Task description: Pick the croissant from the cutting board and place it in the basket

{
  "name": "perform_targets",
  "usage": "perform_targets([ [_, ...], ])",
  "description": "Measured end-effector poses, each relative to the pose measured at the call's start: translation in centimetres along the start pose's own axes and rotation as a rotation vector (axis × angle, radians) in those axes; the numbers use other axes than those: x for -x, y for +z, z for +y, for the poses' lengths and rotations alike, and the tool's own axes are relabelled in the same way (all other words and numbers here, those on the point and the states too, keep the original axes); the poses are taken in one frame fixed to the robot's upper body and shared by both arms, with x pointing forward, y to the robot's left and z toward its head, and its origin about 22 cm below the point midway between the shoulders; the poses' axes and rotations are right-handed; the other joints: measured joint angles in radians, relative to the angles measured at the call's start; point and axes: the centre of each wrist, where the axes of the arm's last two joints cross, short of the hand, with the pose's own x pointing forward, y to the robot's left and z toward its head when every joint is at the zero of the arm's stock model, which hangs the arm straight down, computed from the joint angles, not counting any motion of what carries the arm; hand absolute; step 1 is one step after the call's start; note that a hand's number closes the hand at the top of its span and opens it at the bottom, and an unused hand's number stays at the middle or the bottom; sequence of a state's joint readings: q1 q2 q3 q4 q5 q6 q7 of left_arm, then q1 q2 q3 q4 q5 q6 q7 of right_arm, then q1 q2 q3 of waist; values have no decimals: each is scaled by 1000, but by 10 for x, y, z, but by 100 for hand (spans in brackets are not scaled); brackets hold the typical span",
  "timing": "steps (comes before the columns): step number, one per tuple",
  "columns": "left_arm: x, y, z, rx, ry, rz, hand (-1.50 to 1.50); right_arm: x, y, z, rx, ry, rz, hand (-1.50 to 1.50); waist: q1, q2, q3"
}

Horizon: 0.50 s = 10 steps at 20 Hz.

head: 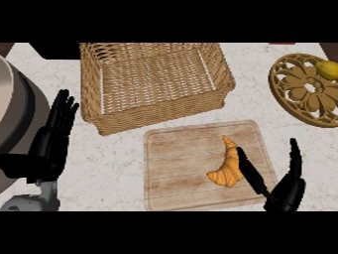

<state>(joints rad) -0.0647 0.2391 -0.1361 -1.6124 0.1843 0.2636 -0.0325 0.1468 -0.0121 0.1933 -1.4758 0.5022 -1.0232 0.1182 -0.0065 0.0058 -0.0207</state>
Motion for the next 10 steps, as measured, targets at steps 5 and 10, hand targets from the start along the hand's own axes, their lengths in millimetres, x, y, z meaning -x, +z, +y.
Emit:
perform_targets([
  [5,-2,1,-2,-1,3,-10,0,38,17,-19,1,181,155,-150,-1,10,-8],
  [10,-4,2,-5,14,5,-17,0,42,28,-25,-84,281,205,-150,22,10,-16],
])
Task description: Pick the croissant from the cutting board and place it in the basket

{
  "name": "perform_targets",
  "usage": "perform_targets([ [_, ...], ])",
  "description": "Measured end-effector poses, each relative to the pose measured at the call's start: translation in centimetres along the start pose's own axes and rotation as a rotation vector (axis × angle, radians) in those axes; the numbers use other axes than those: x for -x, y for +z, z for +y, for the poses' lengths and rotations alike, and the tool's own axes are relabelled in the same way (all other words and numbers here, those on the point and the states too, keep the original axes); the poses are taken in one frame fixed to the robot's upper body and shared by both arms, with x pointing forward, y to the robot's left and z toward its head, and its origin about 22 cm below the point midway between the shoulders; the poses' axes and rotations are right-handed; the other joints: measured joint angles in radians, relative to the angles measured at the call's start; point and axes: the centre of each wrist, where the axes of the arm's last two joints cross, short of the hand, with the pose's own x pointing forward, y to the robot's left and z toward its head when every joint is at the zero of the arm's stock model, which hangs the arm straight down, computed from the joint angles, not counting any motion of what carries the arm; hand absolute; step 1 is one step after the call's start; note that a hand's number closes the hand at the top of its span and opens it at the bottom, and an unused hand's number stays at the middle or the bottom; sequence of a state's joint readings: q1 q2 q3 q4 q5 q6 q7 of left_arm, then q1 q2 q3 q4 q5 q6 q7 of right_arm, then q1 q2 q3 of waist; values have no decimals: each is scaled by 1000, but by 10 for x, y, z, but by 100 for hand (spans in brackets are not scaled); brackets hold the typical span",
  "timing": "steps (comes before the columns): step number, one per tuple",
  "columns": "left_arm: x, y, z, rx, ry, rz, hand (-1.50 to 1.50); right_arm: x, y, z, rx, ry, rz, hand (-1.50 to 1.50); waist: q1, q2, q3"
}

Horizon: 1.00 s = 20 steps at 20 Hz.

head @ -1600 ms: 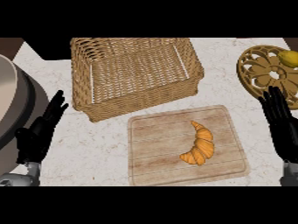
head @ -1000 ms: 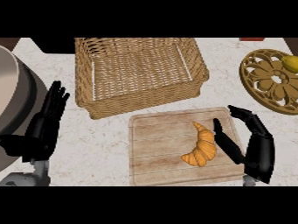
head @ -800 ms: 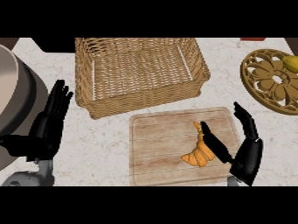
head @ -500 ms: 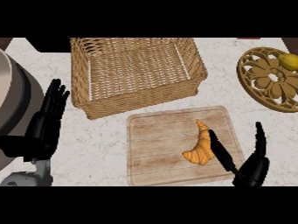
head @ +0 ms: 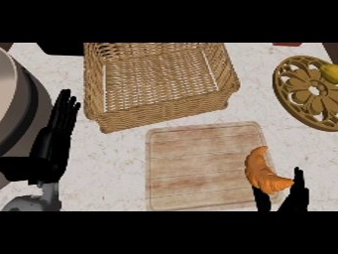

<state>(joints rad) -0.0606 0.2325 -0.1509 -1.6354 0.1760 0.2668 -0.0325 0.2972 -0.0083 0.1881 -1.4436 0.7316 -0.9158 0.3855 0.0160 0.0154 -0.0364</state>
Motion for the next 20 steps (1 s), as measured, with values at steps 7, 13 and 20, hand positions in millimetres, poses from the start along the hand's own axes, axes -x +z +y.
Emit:
perform_targets([
  [7,0,1,-3,17,1,3,0,-24,7,-3,-123,86,97,-150,18,-2,6],
  [13,-1,2,-5,21,6,5,0,-54,5,-10,-165,227,182,-150,17,-8,13],
  [20,1,3,-10,15,8,17,0,-113,14,-22,-172,347,163,-150,6,-15,24],
])
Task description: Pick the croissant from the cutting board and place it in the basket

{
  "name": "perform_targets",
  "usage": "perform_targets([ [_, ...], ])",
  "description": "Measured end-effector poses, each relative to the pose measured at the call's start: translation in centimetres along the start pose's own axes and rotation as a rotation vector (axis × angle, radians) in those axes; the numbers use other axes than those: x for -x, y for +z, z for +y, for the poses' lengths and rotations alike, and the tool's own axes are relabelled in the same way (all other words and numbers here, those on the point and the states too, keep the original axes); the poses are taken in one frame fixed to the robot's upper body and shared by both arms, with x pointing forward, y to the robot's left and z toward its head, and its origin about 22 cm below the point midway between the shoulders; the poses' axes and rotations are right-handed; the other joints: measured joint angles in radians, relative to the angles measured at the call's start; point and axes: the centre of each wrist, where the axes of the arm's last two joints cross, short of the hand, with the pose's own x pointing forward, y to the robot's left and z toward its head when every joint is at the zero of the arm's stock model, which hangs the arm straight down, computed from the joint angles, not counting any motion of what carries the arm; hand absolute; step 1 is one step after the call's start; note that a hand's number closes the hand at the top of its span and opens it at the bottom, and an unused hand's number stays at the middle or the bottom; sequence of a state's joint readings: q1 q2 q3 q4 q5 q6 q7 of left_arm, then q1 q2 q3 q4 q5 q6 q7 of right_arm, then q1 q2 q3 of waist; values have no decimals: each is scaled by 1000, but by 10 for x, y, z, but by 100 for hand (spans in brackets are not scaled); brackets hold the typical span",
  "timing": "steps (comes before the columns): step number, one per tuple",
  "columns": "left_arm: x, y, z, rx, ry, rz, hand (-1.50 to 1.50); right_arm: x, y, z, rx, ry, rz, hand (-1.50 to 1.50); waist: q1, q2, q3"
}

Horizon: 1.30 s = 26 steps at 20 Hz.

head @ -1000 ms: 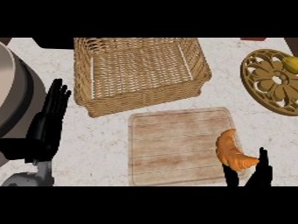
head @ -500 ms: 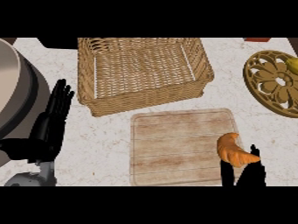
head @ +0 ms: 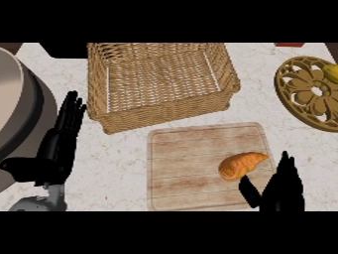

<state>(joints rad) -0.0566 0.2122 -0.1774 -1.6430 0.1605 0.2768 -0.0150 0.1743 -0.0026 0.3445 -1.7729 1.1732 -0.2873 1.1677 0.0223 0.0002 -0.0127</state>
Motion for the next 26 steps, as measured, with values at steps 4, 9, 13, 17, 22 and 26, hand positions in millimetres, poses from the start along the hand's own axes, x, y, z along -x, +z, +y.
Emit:
perform_targets([
  [4,0,4,-2,-9,10,4,0,-18,15,-16,8,15,-41,-150,-5,-2,4],
  [9,3,9,2,-12,4,5,0,-32,23,-26,12,31,-93,-150,-9,-1,7],
  [13,2,9,3,-13,14,5,0,-38,21,-28,16,65,-106,-150,-9,0,8],
  [17,0,9,6,-16,12,8,0,-43,16,-26,27,104,-109,-150,-9,1,9],
  [22,-1,5,2,-18,14,1,0,-47,13,-24,35,127,-111,-150,-15,1,10],
  [26,0,8,2,-14,14,6,0,-49,8,-22,32,137,-97,-150,-14,1,11],
])
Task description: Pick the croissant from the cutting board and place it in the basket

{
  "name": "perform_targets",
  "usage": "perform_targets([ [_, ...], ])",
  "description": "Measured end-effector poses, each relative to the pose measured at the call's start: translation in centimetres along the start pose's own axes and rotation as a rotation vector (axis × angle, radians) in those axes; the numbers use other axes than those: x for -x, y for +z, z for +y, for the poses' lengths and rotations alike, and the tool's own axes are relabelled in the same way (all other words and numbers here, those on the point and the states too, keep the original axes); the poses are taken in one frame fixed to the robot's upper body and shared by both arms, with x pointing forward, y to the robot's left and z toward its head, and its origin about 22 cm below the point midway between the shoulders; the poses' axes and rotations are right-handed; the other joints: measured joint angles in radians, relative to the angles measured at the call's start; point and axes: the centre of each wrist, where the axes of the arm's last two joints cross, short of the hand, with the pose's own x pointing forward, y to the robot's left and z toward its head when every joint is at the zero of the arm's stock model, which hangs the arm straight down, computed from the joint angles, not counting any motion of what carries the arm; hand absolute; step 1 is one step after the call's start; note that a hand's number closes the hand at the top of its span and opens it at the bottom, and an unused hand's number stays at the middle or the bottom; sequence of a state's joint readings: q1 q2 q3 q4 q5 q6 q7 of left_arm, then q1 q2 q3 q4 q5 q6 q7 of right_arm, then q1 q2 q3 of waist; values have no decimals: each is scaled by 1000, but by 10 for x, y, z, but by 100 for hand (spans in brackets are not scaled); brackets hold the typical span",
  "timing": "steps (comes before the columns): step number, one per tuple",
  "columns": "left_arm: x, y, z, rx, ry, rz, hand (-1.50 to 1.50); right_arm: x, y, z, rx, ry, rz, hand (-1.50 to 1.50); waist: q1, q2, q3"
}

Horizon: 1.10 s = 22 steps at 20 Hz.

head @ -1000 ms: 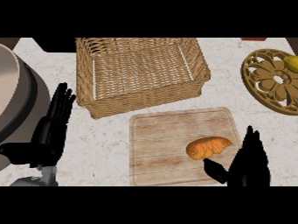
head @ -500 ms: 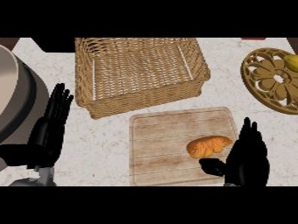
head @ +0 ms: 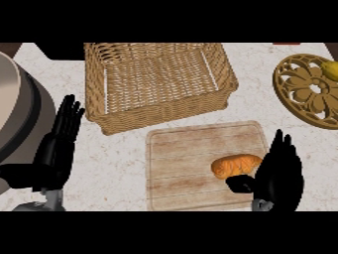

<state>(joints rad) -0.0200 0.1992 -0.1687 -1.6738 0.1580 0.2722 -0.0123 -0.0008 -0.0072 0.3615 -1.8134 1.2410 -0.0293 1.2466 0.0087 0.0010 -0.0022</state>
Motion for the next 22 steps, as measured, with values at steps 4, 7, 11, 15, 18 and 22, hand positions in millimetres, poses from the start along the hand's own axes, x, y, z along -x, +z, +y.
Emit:
perform_targets([
  [4,-2,-1,3,-1,2,1,0,2,-3,7,-17,18,14,-150,0,0,1],
  [7,-4,-2,2,-4,1,0,0,2,-5,13,-37,26,21,-150,1,0,1],
  [11,-5,-6,1,-5,1,-5,0,-1,-12,16,-58,30,37,-150,0,1,1],
  [15,-5,-6,5,-4,2,1,0,-1,-13,19,-75,31,42,-150,0,0,1],
  [18,-5,-5,5,-1,4,-2,0,-1,-13,24,-92,36,43,-150,0,0,1],
  [22,-1,-5,2,0,2,-2,0,-2,-14,31,-103,46,43,-150,0,0,1],
])
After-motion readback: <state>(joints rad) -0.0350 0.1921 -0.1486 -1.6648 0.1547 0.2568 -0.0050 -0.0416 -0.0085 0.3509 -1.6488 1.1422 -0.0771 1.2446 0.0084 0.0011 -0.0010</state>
